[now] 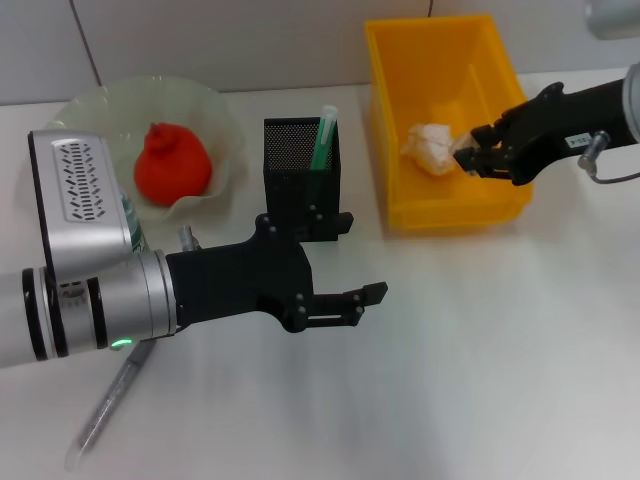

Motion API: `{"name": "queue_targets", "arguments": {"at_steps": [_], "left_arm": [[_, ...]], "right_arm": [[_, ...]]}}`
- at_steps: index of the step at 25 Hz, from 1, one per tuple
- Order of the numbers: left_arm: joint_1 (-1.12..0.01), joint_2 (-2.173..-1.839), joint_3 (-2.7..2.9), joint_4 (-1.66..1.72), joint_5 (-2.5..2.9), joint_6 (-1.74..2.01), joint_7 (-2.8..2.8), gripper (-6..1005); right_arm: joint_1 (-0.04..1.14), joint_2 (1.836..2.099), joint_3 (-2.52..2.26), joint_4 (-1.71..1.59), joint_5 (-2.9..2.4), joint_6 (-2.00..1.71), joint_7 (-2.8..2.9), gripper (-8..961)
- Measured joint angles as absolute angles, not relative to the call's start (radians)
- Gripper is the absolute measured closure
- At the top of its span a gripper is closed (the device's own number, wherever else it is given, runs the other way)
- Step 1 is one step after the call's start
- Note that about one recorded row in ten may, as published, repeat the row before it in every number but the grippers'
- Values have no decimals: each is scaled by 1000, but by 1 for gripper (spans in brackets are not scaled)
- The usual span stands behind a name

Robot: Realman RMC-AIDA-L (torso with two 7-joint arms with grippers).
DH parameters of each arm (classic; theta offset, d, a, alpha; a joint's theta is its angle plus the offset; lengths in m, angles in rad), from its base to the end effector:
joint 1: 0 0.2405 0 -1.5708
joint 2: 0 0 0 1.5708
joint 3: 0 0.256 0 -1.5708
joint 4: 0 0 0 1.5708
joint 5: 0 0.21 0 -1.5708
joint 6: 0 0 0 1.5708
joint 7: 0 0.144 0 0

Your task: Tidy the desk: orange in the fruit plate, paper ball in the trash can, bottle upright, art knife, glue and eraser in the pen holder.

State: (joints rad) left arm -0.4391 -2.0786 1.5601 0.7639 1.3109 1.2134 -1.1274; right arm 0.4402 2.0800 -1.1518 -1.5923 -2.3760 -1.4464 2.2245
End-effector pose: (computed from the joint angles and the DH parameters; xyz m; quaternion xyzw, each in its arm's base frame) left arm -0.1880 0.3165 -0.0757 -0.9554 -0.0415 -0.2713 0.1091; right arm 0.1744 0.3589 0.0706 -0.9375 0.2105 -0.0111 0.2770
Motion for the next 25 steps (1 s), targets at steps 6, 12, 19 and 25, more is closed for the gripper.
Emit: {"name": "queue_targets", "arguments": {"at_steps": [6, 12, 19, 25], "left_arm": [[-439, -2079, 1560, 764, 1310, 1213, -1127, 154], [-437, -2079, 1560, 764, 1300, 1213, -1127, 154], [-438, -2078, 1560, 764, 1299, 1213, -1127, 154], [-440, -2078, 1560, 764, 1295, 1217, -1117, 154]], "right_arm": [[396, 2079, -1102, -1590, -2227, -1454, 2105, 699], [372, 2078, -1032, -1549, -2076, -1477, 2000, 700], [392, 2076, -956, -1468, -2029, -1525, 1931, 700], [418, 2058, -881, -1359, -1943, -1580, 1832, 700]]}}
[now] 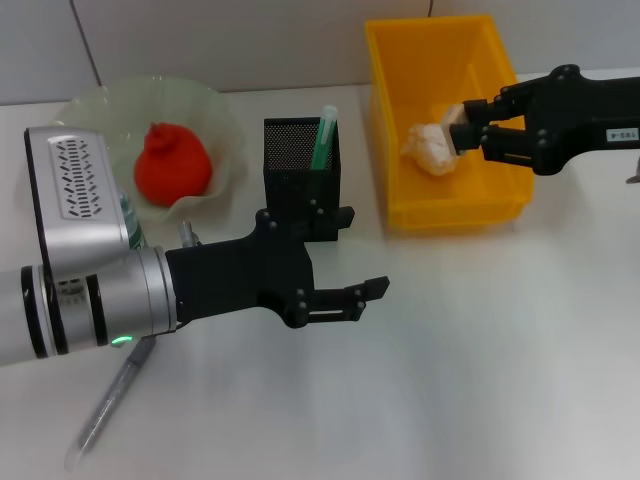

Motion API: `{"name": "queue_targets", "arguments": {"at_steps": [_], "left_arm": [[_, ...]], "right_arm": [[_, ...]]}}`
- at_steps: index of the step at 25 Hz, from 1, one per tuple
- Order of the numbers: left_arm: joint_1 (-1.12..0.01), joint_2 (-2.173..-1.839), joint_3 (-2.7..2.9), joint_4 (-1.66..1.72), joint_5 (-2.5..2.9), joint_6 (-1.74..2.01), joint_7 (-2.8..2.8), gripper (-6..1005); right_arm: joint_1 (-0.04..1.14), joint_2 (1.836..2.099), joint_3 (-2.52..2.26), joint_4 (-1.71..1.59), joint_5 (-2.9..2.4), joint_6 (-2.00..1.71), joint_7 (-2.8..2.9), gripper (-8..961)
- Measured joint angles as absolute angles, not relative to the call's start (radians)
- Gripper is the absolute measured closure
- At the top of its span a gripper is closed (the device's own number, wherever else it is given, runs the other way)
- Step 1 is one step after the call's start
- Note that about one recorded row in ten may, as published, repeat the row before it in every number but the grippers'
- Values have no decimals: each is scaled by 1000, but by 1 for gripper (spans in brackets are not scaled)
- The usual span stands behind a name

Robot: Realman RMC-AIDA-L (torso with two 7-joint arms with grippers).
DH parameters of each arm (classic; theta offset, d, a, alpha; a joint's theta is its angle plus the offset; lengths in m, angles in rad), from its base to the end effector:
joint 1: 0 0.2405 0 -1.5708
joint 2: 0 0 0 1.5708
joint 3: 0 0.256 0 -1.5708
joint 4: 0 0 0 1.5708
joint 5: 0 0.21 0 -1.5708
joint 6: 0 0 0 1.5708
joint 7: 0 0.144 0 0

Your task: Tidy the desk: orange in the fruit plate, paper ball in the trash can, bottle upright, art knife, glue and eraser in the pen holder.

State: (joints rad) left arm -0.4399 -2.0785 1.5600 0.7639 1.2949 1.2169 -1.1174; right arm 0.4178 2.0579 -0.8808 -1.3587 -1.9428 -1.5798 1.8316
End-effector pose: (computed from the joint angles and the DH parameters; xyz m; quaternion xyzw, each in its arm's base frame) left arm -0.1860 0.3172 -0.0745 -0.9533 -0.0386 -0.2781 0.1115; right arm 0.1968 0.3437 0.0933 -0.9485 0.1563 0.1720 0.2151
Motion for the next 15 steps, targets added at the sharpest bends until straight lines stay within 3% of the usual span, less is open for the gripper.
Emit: {"name": "queue_targets", "arguments": {"at_steps": [4, 15], "left_arm": [[-440, -2078, 1571, 764, 1284, 1219, -1117, 155], [-445, -2078, 1576, 764, 1282, 1220, -1116, 155]], "right_arm": [[453, 2035, -851, -1261, -1922, -1596, 1784, 700], [541, 2005, -852, -1123, -1948, -1539, 1744, 698]]}}
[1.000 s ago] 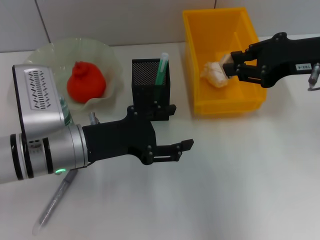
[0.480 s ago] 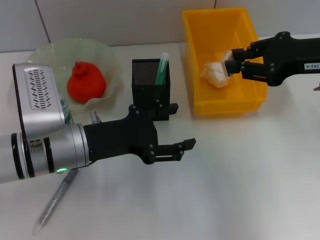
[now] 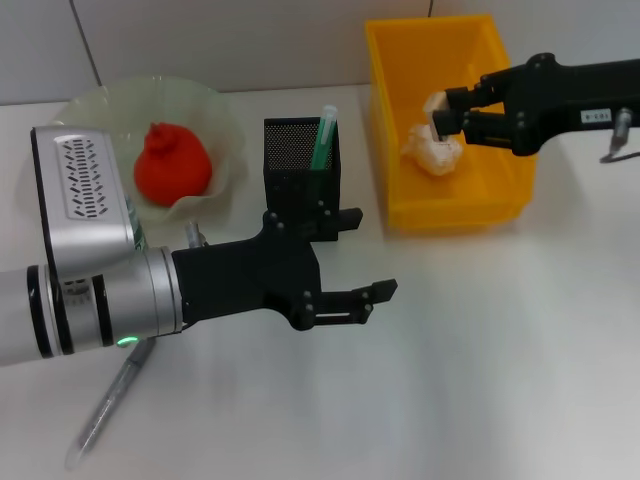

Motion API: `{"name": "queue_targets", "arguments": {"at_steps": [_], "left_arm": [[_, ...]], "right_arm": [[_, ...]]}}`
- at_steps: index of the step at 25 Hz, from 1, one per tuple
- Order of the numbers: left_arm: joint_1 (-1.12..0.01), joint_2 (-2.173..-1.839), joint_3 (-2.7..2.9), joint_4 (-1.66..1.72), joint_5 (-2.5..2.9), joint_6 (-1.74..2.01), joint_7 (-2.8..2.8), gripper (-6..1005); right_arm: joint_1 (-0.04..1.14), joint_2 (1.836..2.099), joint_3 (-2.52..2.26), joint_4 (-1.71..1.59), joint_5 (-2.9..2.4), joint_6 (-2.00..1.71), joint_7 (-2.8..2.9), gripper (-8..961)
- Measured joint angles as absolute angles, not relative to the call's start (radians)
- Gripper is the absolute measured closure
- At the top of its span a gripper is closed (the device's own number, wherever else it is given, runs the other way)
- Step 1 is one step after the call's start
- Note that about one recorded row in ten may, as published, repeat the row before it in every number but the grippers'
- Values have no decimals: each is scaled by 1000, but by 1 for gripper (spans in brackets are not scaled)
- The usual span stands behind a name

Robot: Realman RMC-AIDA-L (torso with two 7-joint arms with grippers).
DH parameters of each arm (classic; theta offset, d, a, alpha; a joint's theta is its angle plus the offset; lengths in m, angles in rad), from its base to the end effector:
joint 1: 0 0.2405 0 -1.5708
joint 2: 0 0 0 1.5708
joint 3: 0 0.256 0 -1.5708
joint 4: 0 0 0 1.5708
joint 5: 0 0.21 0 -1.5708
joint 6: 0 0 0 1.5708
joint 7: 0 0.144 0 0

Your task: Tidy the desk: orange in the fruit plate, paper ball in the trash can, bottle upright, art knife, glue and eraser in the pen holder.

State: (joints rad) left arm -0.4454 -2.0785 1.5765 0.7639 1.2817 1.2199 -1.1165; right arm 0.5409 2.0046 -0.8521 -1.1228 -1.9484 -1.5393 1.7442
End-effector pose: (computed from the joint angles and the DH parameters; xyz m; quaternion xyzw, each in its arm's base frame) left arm -0.1822 0.3159 -0.0764 -0.9531 -0.0351 -0.2818 0.1046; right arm 0.2014 0.3733 0.0841 -0.9511 0.1568 0.1788 0.1972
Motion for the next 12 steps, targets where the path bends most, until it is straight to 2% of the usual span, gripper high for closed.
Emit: {"name": "queue_targets", "arguments": {"at_steps": [12], "left_arm": [[-449, -2079, 1588, 764, 1263, 1214, -1102, 153]], "right_arm": [[675, 2002, -861, -958, -2009, -1408, 1686, 695]]}}
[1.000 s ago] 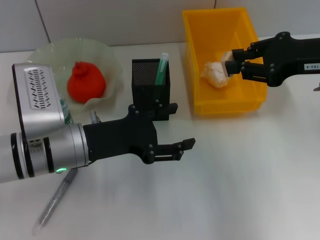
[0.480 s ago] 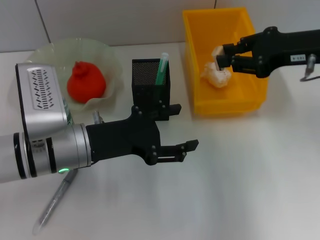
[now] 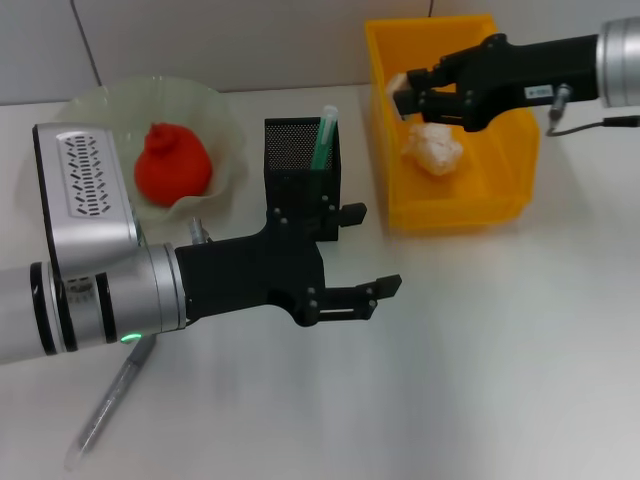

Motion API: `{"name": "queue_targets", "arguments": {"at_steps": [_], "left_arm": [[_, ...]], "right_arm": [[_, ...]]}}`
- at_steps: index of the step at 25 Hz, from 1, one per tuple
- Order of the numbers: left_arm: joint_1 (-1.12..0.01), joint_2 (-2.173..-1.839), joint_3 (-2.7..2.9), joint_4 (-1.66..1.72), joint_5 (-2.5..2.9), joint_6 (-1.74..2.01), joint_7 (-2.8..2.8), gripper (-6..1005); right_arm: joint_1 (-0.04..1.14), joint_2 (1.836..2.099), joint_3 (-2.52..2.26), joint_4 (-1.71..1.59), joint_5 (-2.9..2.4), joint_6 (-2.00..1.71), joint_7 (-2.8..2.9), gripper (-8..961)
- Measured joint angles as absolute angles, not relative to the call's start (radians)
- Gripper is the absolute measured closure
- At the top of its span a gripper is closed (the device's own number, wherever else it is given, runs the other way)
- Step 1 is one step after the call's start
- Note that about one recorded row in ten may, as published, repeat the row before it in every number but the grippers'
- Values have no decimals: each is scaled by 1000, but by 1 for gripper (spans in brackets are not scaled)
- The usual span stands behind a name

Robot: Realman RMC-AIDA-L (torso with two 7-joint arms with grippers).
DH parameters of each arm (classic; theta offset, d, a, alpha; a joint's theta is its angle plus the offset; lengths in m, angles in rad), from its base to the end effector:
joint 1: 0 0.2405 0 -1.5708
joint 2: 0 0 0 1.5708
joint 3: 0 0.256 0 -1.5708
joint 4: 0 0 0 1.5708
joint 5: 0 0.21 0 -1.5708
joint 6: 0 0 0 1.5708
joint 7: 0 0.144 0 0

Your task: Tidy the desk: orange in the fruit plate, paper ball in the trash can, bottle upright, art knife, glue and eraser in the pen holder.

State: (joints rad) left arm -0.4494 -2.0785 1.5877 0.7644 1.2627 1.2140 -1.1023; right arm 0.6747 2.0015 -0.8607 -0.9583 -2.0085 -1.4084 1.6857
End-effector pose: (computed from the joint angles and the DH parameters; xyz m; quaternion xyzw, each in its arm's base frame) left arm -0.1791 0.3167 -0.0770 -0.9519 -0.0290 -0.2859 0.1067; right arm 0.1868 0.4086 0.0609 -0.9538 0.1450 0.1615 0.2076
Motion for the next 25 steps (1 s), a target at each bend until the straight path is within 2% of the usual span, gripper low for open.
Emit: {"name": "queue_targets", "arguments": {"at_steps": [12, 25], "left_arm": [[-436, -2069, 1573, 741, 1256, 1188, -1080, 154], [-397, -2056, 1529, 744, 1277, 1321, -1045, 155]], "right_arm": [[726, 2013, -860, -856, -2008, -1332, 1588, 692], [757, 2044, -882, -796, -2004, -1239, 1534, 688]]}}
